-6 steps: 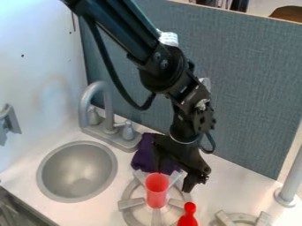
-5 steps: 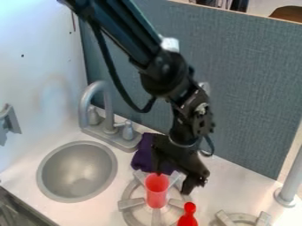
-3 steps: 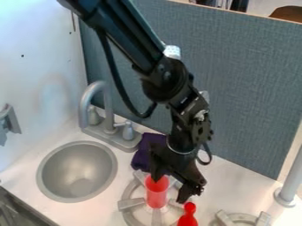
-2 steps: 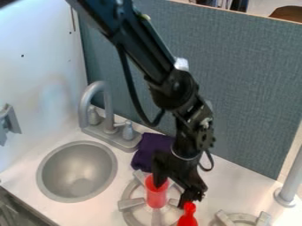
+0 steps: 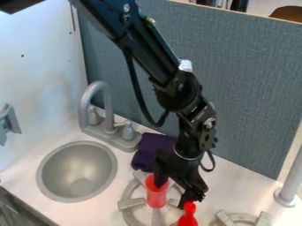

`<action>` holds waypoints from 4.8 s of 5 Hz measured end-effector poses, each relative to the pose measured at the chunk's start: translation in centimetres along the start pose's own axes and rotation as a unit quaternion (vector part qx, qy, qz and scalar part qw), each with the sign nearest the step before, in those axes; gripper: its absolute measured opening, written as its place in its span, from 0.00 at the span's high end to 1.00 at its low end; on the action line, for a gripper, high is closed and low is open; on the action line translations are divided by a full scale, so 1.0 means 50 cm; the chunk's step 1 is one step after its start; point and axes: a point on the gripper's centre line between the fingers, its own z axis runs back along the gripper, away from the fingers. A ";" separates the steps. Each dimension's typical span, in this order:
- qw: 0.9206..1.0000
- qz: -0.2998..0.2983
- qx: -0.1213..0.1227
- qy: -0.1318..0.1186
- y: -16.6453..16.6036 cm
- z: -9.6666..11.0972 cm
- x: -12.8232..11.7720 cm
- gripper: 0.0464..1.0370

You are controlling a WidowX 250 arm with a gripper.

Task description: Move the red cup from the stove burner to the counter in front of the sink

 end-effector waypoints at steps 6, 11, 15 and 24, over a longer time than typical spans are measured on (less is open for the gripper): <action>0.999 0.034 -0.010 0.010 0.031 -0.023 -0.001 0.88; 0.994 0.109 -0.001 -0.028 0.129 0.066 -0.127 0.97; 0.995 0.089 -0.046 -0.013 0.195 -0.064 -0.166 0.97; 0.966 -0.054 -0.094 -0.233 -0.057 0.212 0.023 0.03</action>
